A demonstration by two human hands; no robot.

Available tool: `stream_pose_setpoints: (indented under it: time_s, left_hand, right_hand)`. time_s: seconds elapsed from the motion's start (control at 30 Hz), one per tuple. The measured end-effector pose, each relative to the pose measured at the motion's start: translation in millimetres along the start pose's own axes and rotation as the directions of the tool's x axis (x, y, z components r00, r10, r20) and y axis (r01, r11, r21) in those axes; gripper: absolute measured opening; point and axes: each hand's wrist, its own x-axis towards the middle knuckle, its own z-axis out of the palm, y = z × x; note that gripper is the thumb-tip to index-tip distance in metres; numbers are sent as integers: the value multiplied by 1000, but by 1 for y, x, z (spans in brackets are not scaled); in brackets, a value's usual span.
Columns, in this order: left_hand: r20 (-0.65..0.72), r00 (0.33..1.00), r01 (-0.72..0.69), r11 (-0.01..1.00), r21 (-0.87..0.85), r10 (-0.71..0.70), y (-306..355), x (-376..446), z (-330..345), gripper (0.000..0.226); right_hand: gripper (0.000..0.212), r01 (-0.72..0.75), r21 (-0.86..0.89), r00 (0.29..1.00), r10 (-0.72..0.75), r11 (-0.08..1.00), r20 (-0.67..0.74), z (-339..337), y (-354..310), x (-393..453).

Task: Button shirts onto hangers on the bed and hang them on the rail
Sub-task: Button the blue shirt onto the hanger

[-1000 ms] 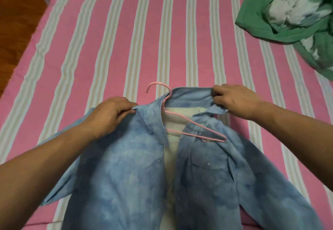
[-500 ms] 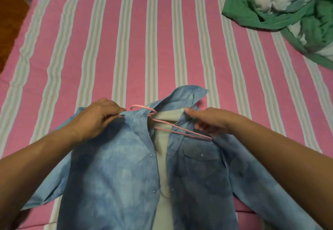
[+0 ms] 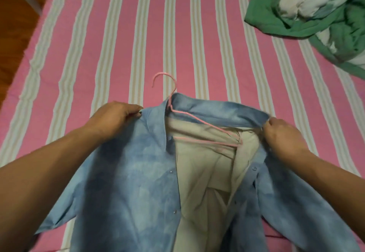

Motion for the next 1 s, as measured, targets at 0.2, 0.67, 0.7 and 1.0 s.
stream_pose_setpoints:
  time_s: [0.2, 0.67, 0.7, 1.0]
  left_hand:
    - [-28, 995, 97, 930, 355, -94, 21, 34, 4, 21]
    - [-219, 893, 376, 919, -117, -393, 24, 71, 66, 48]
    - [-171, 916, 352, 932, -85, -362, 30, 51, 81, 50]
    - [22, 998, 56, 996, -68, -55, 134, -214, 169, 7]
  right_hand:
    - [12, -178, 818, 984, 119, 546, 135, -42, -26, -2]
    - [70, -1, 720, 896, -320, 694, 309, 11, -138, 35]
    - [69, 27, 653, 916, -280, 757, 288, 22, -128, 28]
    - [10, 233, 419, 969, -172, 878, -178, 79, -100, -136]
